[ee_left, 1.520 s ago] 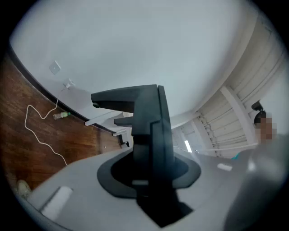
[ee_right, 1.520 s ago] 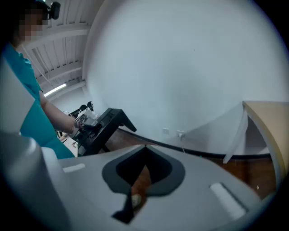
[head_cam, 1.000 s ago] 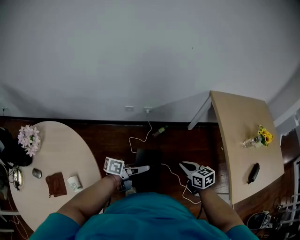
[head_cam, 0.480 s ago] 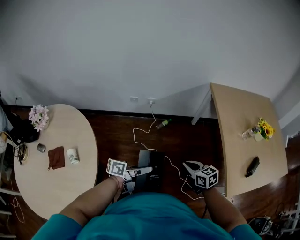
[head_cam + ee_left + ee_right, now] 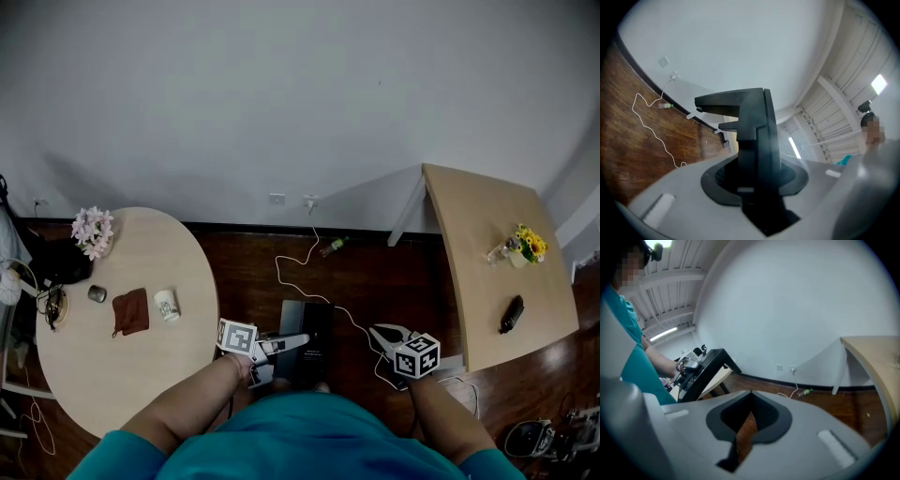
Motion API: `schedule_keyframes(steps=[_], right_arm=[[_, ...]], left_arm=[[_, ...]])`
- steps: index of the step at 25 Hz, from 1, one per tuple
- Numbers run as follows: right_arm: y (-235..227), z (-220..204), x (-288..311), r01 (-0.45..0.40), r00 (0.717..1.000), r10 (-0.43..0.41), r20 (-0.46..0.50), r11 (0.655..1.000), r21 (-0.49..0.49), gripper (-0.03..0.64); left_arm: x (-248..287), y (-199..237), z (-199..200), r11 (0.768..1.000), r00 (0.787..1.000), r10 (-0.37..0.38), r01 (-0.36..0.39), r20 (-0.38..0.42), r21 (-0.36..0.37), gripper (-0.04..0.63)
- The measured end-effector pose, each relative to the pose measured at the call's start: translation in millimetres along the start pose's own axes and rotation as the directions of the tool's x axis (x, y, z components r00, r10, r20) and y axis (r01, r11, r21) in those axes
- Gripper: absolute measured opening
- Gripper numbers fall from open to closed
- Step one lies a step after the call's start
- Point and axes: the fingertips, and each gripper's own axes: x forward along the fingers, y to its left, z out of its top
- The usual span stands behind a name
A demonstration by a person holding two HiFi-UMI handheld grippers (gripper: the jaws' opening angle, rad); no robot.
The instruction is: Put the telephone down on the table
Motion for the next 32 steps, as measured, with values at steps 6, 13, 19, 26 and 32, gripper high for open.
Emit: schedule_keyframes(steps=[6, 13, 19, 26, 32], right_arm=[[76, -23, 17, 0.046, 0.999, -0.047, 0.023, 0.998, 0.042, 0.003], [135, -40, 5, 0.088, 0.995, -0.092, 0.045, 0.994, 0.065, 0.003], [150, -64, -30, 0.092, 0.992, -0.098, 0.076, 0.993, 0.07, 0.003], [167, -113, -83, 0.041, 0.997, -0.044, 0.061, 0.998, 0.04, 0.003], [184, -144, -108, 0.002, 0.999, -0.003, 0.043, 1.0, 0.029, 0.003]], left_arm=[[-63, -4, -30, 1.0, 0.998, -0.005, 0.005, -0.067, -0.006, 0.175], [-105, -21, -64, 0.999, 0.992, -0.029, 0.026, -0.121, -0.023, 0.175], [-106, -32, -99, 1.0, 0.99, 0.021, -0.021, -0.138, 0.003, 0.175], [-87, -61, -166, 1.0, 0.999, -0.014, 0.013, -0.046, -0.013, 0.175], [-90, -84, -225, 0.998, 1.0, -0.007, 0.007, -0.004, -0.069, 0.175]])
